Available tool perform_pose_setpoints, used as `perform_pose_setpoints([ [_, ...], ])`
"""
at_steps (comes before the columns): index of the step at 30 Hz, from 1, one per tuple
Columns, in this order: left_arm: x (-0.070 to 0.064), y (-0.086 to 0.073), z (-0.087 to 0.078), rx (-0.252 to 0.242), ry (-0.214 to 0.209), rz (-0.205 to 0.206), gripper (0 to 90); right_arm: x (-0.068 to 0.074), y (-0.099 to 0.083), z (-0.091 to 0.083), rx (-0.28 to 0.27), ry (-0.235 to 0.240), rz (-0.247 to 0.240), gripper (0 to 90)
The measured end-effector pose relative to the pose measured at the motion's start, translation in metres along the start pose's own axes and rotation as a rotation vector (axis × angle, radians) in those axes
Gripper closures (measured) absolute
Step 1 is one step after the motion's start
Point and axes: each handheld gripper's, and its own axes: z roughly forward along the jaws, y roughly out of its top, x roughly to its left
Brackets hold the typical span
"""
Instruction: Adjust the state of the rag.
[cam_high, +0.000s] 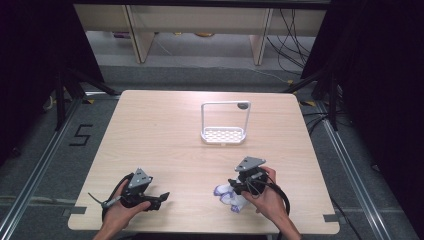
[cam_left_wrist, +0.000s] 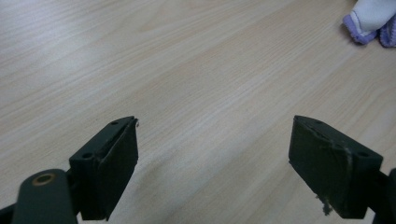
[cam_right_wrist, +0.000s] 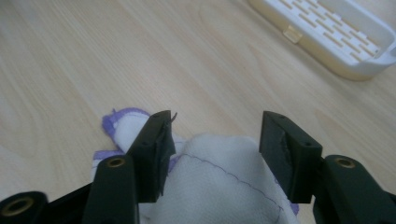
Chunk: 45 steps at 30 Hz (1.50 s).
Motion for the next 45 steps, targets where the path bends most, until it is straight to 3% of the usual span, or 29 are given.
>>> perform_pose_setpoints([
  [2,0.000,0.000,0.001,-0.001,-0.005,0.007,15.6,0.000,-0.001,0.006,0.025,-0.006,-0.013,57.0],
  [5,-0.001,0.000,0.001,0.014,0.001,0.010,15.7,-0.003,-0.001,0.005,0.008,0.006,-0.028,74.7],
  [7,-0.001,0.000,0.002,0.014,-0.002,0.013,15.7,-0.003,0.000,0.002,0.000,-0.006,-0.031,77.8],
  [9,-0.002,0.000,0.002,0.005,-0.001,0.008,15.9,-0.004,0.004,-0.012,-0.078,0.013,-0.028,86.8],
  [13,-0.003,0.000,0.003,0.015,-0.012,0.018,15.9,-0.006,0.008,-0.025,-0.135,0.012,-0.042,87.9],
  [15,-0.005,0.001,0.004,0.008,-0.026,0.025,15.9,-0.007,0.012,-0.037,-0.199,0.025,-0.048,88.3],
  [16,-0.007,0.001,0.005,-0.001,-0.028,0.014,15.9,-0.007,0.012,-0.037,-0.199,0.025,-0.048,88.3],
  [21,-0.019,0.006,0.010,-0.024,-0.076,0.038,19.3,-0.007,0.014,-0.044,-0.218,0.031,-0.052,88.6],
  [24,-0.033,0.013,0.019,-0.065,-0.148,0.037,24.2,-0.006,0.014,-0.045,-0.224,0.041,-0.040,88.7],
  [25,-0.044,0.018,0.025,-0.076,-0.193,0.052,26.5,-0.005,0.014,-0.045,-0.224,0.046,-0.037,88.7],
  [26,-0.044,0.018,0.025,-0.076,-0.193,0.052,26.8,-0.005,0.014,-0.045,-0.228,0.051,-0.034,88.8],
  [27,-0.055,0.023,0.034,-0.074,-0.233,0.083,28.2,-0.004,0.014,-0.046,-0.232,0.053,-0.039,88.8],
  [28,-0.055,0.023,0.034,-0.074,-0.233,0.083,29.6,-0.003,0.014,-0.046,-0.230,0.054,-0.034,88.8],
  [29,-0.066,0.029,0.042,-0.072,-0.270,0.112,30.8,-0.003,0.015,-0.047,-0.234,0.054,-0.041,88.8],
  [30,-0.066,0.029,0.042,-0.072,-0.270,0.112,32.3,-0.003,0.015,-0.047,-0.234,0.054,-0.041,88.8],
  [31,-0.075,0.035,0.051,-0.083,-0.292,0.138,34.1,-0.003,0.016,-0.048,-0.241,0.060,-0.048,88.9],
  [32,-0.079,0.038,0.055,-0.088,-0.284,0.162,35.1,-0.003,0.016,-0.048,-0.243,0.064,-0.051,88.9],
  [35,-0.086,0.044,0.065,-0.097,-0.312,0.182,38.8,-0.003,0.016,-0.049,-0.256,0.062,-0.050,88.9],
  [36,-0.089,0.047,0.070,-0.109,-0.293,0.192,39.4,-0.003,0.016,-0.049,-0.260,0.064,-0.053,88.9],
  [38,-0.091,0.051,0.074,-0.107,-0.302,0.204,44.9,-0.002,0.016,-0.050,-0.266,0.072,-0.050,88.9],
  [39,-0.092,0.053,0.077,-0.120,-0.300,0.191,55.2,-0.001,0.016,-0.051,-0.265,0.074,-0.044,88.9],
  [40,-0.091,0.055,0.079,-0.134,-0.293,0.208,55.2,-0.001,0.016,-0.051,-0.265,0.074,-0.044,88.9],
  [41,-0.090,0.059,0.078,-0.152,-0.300,0.232,74.8,-0.002,0.017,-0.051,-0.273,0.078,-0.059,88.9],
  [42,-0.090,0.059,0.078,-0.152,-0.300,0.232,81.6,-0.002,0.017,-0.051,-0.273,0.078,-0.059,88.9],
  [44,-0.086,0.067,0.061,-0.195,-0.339,0.231,86.1,-0.004,0.017,-0.056,-0.278,0.071,-0.055,88.9],
  [45,-0.086,0.067,0.061,-0.195,-0.339,0.231,86.6,-0.006,0.017,-0.057,-0.284,0.069,-0.045,88.9],
])
